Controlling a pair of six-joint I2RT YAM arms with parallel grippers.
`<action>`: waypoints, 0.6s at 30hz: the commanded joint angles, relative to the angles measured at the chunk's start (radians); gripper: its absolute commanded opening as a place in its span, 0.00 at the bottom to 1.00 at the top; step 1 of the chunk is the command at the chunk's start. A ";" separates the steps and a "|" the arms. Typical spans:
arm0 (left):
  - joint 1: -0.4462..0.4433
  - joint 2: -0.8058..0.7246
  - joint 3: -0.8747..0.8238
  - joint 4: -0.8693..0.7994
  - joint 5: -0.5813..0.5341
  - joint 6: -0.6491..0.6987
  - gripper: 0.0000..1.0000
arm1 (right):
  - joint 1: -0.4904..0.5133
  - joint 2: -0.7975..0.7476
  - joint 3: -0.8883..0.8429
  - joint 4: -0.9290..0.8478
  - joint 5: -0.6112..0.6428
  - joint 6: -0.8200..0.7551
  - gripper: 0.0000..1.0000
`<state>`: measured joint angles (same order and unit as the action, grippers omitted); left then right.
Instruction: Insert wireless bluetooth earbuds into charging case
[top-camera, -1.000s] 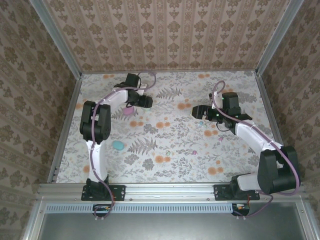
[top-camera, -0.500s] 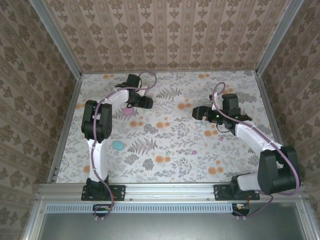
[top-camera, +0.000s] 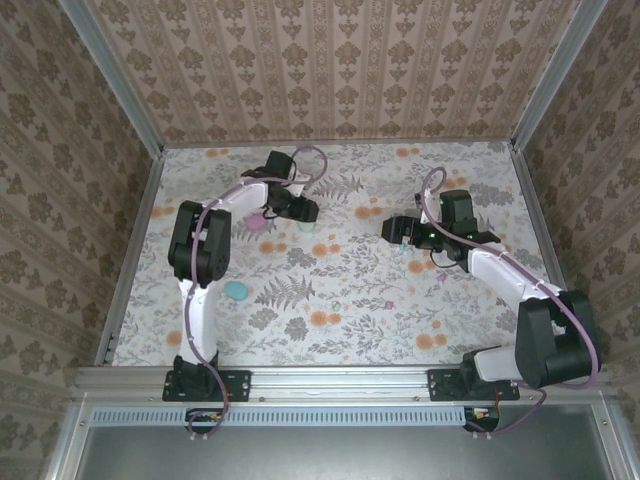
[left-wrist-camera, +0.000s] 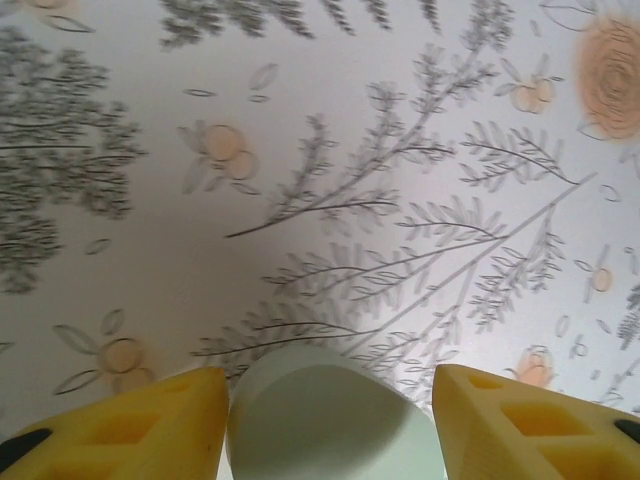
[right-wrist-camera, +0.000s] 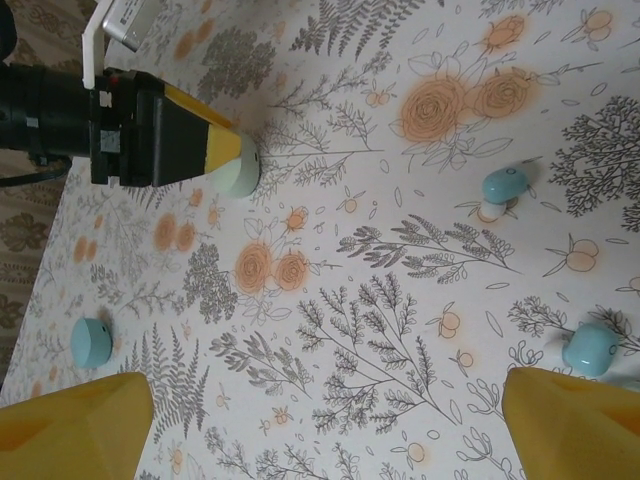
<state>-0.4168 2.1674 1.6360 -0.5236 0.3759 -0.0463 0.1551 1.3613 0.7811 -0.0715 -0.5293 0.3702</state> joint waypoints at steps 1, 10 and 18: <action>-0.017 -0.032 -0.040 -0.007 0.048 -0.013 0.57 | 0.022 0.024 0.016 -0.008 0.024 -0.017 0.91; -0.030 -0.085 -0.151 0.052 0.137 -0.091 0.54 | 0.097 0.117 0.075 -0.043 0.067 -0.050 0.91; -0.032 -0.141 -0.238 0.148 0.215 -0.240 0.50 | 0.182 0.173 0.131 -0.075 0.156 -0.098 0.90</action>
<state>-0.4404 2.0796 1.4227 -0.4107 0.5320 -0.2024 0.3195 1.5139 0.8780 -0.1143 -0.4255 0.3054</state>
